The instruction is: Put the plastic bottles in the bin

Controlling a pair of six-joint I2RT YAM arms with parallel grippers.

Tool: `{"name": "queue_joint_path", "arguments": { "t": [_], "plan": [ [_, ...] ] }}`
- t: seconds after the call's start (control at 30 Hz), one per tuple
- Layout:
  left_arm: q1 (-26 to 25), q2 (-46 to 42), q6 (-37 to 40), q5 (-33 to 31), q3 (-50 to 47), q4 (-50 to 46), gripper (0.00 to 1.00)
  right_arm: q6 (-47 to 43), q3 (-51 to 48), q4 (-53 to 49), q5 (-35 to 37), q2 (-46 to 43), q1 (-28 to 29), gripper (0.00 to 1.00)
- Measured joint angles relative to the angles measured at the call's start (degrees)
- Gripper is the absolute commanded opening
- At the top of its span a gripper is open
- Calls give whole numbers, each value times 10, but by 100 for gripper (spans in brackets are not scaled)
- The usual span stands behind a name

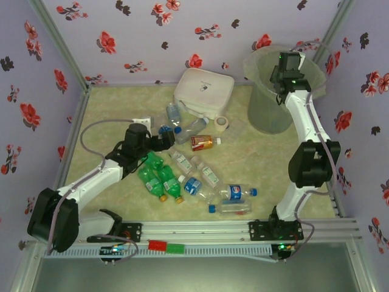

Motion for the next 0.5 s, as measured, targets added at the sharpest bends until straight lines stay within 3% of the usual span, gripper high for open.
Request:
{"name": "queue_joint_path", "arguments": {
  "t": [0.13,0.3,0.5],
  "plan": [
    [0,-11,0,-22,0,-2,100,9,37,-28,-8,12,-3,99],
    [0,-17,1,-54,-1,-10,100,12,68,-40,-26,-3,-2,100],
    [4,-7,0,-87,11,-48,100,12,51,-47,-49,-92,31,100]
  ]
}}
